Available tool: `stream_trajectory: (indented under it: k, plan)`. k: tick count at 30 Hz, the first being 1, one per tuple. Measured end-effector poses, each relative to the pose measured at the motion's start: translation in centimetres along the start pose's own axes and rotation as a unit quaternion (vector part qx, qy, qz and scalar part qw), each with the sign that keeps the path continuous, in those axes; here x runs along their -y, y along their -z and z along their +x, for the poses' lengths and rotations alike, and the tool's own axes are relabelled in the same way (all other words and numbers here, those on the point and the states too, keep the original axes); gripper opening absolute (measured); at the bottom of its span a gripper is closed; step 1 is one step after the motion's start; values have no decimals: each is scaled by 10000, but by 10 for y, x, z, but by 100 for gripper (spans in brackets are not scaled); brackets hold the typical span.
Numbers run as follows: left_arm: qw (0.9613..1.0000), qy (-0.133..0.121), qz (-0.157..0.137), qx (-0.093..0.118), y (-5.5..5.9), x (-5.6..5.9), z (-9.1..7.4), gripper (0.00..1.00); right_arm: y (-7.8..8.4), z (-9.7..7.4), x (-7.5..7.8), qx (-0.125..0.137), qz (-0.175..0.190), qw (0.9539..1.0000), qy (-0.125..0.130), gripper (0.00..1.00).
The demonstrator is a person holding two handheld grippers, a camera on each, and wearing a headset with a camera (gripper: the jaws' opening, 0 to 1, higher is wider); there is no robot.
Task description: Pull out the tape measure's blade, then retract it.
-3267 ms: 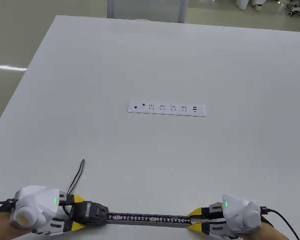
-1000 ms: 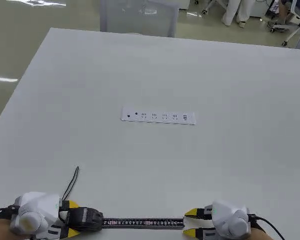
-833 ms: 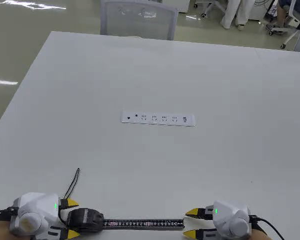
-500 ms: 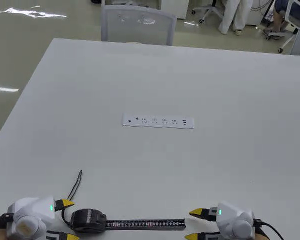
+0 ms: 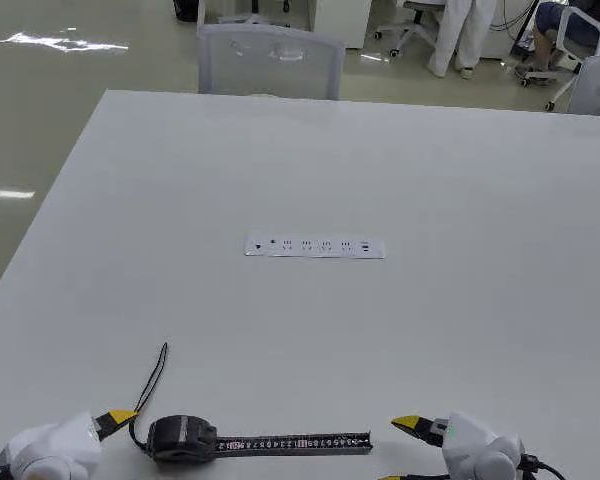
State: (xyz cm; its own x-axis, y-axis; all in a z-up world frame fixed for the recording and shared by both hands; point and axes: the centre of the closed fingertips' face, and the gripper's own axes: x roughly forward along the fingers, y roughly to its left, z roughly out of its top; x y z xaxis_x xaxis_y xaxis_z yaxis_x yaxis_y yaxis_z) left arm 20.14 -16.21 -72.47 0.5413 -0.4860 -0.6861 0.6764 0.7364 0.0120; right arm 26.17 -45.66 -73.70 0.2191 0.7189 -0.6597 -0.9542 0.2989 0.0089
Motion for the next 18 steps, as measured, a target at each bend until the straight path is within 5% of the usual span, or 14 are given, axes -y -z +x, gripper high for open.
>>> stream_trajectory:
  k: [18]
  plan:
    - [9964,-536,-508,427,-15,16,-21,73,-12,-22,-20,275,664,9949,706,69]
